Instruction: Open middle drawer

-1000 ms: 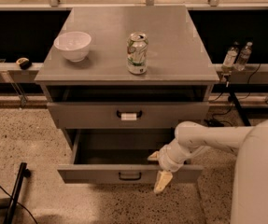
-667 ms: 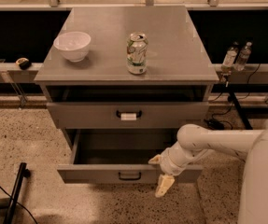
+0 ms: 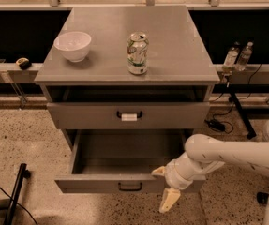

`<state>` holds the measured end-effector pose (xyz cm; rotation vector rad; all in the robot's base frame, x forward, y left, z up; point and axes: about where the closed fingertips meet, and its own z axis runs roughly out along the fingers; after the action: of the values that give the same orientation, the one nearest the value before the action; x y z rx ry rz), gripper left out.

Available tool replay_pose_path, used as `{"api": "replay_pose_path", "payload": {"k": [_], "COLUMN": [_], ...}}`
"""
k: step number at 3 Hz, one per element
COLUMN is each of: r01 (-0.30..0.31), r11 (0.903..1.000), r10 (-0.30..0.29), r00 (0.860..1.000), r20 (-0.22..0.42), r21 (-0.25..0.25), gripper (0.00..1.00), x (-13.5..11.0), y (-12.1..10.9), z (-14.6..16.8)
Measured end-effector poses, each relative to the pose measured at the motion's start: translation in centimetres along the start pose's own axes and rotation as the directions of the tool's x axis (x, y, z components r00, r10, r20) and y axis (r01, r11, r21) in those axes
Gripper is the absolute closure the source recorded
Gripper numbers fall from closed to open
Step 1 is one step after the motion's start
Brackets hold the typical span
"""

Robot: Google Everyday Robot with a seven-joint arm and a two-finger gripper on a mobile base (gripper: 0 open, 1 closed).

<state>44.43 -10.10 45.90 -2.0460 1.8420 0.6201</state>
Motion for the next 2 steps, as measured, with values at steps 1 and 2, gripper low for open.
{"api": "replay_pose_path", "payload": {"k": [1, 2], "r01": [-0.009, -0.002], "r11": [0.9999, 1.0000], "r10": [0.009, 0.002], "r00": [1.000, 0.999], "r20": [0.018, 0.034], "r21": [-0.007, 0.008], "gripper": [0.21, 0.21], "x": [-0.2, -0.7], "y": [1.6, 2.5], "z": [-0.5, -1.8]}}
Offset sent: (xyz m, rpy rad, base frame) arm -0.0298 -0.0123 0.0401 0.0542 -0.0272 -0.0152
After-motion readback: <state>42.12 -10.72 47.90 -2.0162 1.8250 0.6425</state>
